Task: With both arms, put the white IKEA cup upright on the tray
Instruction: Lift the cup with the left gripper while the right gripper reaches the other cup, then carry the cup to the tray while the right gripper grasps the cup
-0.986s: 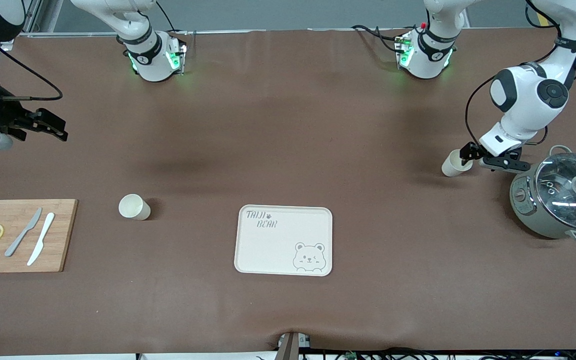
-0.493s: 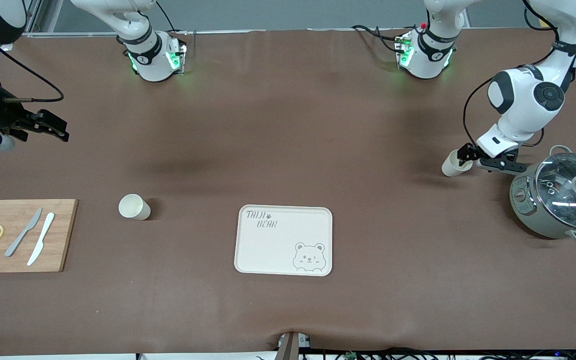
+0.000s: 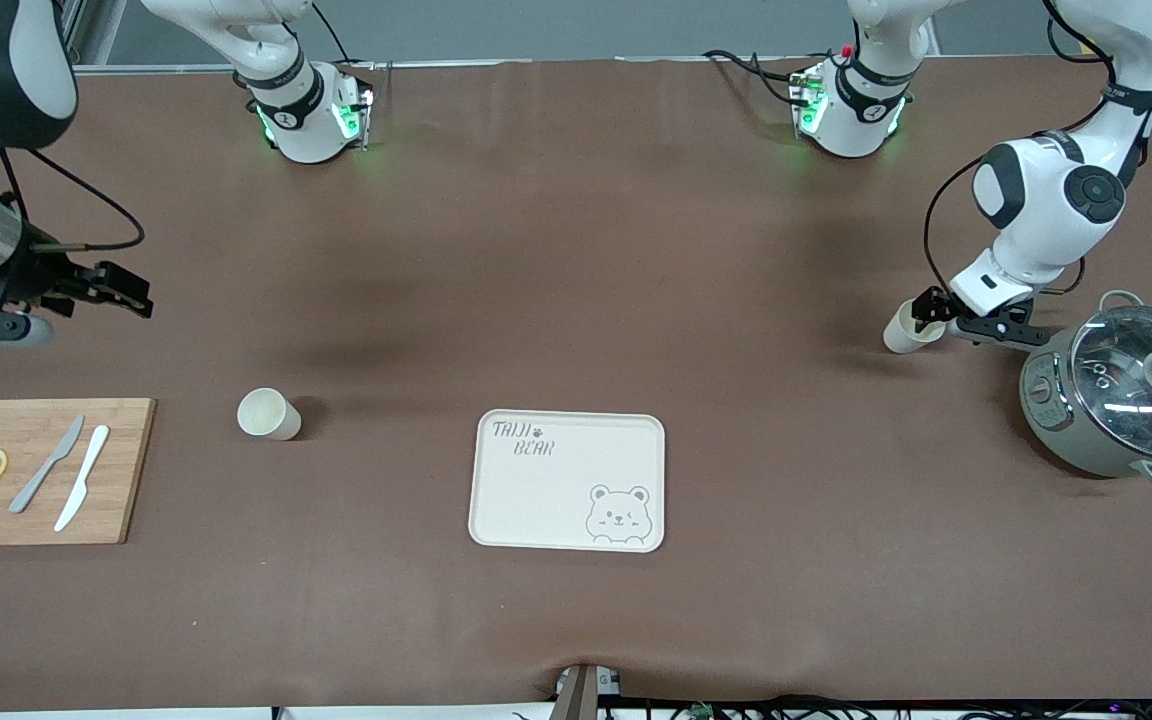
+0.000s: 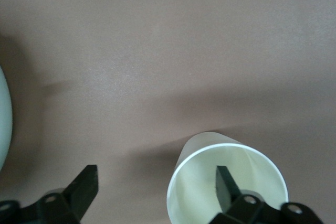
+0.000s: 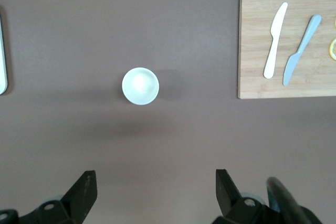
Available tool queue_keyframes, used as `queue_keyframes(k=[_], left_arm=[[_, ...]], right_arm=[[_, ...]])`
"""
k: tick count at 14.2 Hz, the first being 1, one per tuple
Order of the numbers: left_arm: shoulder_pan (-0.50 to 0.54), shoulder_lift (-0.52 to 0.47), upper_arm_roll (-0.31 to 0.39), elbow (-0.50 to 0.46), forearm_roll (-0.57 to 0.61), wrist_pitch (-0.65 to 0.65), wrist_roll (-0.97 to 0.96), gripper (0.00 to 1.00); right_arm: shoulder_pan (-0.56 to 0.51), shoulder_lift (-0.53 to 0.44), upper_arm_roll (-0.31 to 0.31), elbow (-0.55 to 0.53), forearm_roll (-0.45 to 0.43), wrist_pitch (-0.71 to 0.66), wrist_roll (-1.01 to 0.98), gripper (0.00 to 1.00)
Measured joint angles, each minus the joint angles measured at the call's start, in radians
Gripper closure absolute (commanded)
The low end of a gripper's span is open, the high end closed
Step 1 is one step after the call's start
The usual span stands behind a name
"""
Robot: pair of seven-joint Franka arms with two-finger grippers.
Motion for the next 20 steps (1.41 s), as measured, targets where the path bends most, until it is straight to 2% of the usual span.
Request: queue_keyframes(k=[1, 2, 9, 13, 14, 17, 20], left_arm=[[0.000, 0.002, -0.004, 0.000, 0.000, 0.000, -0.003, 0.97], [0.000, 0.005, -0.008, 0.000, 0.000, 0.001, -0.006, 1.00], [0.000, 0.019, -0.013, 0.002, 0.000, 0.013, -0.007, 1.00], [-0.001, 0.018, -0.034, 0.050, -0.001, 0.009, -0.018, 1.00], [-0.001, 0.018, -0.047, 0.077, -0.001, -0.017, -0.030, 1.00], [-0.001, 0.017, -0.098, 0.225, -0.001, -0.201, -0.099, 1.00], [-0.004, 0.024, -0.180, 0.372, -0.001, -0.360, -0.217, 1.00]], right_arm=[[0.000, 0.019, -0.001, -0.001, 0.000, 0.023, 0.000, 0.00], [-0.001, 0.037, -0.002, -0.005, 0.000, 0.051, 0.000, 0.00], [-0.013, 0.103, -0.006, -0.138, 0.000, 0.279, 0.000, 0.00], [-0.014, 0.142, -0.006, -0.212, 0.000, 0.432, 0.000, 0.00], [-0.014, 0.156, -0.006, -0.225, 0.000, 0.469, 0.000, 0.00], [-0.014, 0.193, -0.006, -0.253, 0.000, 0.551, 0.000, 0.00], [-0.018, 0.224, -0.007, -0.260, 0.000, 0.601, 0.000, 0.00]])
